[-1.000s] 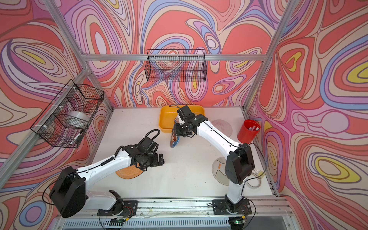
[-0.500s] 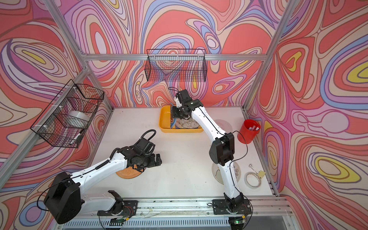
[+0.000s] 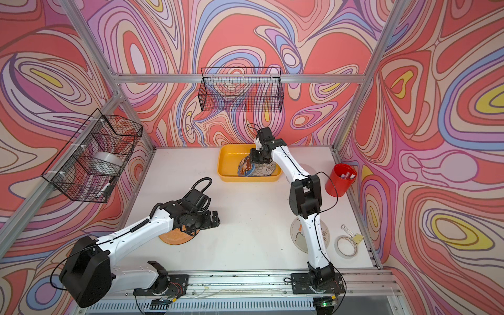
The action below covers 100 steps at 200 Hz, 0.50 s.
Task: Put the coasters into the storage box
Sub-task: Place the coaster in the storage box.
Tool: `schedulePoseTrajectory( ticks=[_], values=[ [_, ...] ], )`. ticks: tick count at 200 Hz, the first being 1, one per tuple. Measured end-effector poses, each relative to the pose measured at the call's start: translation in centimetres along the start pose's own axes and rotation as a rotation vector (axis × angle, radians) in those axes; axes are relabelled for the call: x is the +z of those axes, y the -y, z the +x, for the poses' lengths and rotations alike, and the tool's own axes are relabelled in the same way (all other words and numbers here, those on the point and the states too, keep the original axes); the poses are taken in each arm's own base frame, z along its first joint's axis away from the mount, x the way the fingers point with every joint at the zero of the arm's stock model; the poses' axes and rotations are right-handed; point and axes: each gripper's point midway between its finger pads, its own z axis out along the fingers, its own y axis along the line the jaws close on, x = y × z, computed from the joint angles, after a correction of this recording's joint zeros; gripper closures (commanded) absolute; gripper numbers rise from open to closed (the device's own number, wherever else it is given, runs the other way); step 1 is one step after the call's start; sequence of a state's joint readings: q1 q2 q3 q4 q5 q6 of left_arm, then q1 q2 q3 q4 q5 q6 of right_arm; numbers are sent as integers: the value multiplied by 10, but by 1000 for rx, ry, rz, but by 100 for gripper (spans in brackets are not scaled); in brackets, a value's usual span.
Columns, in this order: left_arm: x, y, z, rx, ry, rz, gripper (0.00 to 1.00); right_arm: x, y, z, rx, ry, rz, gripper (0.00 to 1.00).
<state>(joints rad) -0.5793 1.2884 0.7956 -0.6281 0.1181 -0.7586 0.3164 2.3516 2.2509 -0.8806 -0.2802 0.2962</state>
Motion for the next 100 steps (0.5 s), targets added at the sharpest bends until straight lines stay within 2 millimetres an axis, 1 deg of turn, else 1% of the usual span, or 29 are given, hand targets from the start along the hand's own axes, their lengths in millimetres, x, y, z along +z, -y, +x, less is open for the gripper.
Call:
schedulePoseTrajectory(
  ticks=[8, 11, 19, 21, 29, 39, 43, 47, 56, 68, 100],
  values=[
    [0, -1, -1, -1, 1, -1, 0, 1, 10, 1, 6, -6, 13, 100],
    [0, -1, -1, -1, 1, -2, 0, 2, 14, 1, 8, -10, 18, 96],
    [0, -2, -1, -2, 1, -4, 0, 3, 22, 1, 12, -15, 31, 81],
    [-1, -3, -1, -3, 1, -5, 0, 3, 25, 1, 14, -15, 35, 79],
    [-1, -4, -2, -6, 3, -9, 0, 3, 32, 2, 16, -19, 48, 61],
    [-2, -6, -3, -11, 5, -11, 0, 3, 39, 2, 12, -23, 67, 42],
    [-2, -7, -4, -14, 7, -12, 0, 2, 41, 2, 14, -24, 73, 35],
    [-3, -8, -4, -17, 9, -15, 0, 2, 43, 3, 11, -25, 79, 31],
    [-4, -10, -6, -23, 13, -18, 0, 2, 45, 3, 8, -26, 91, 25],
    [-5, -13, -8, -29, 19, -26, 0, 2, 47, 4, 1, -29, 100, 20],
    [-9, -27, -14, -58, 37, -55, 0, 3, 49, 7, -5, -39, 117, 16]
  ],
)
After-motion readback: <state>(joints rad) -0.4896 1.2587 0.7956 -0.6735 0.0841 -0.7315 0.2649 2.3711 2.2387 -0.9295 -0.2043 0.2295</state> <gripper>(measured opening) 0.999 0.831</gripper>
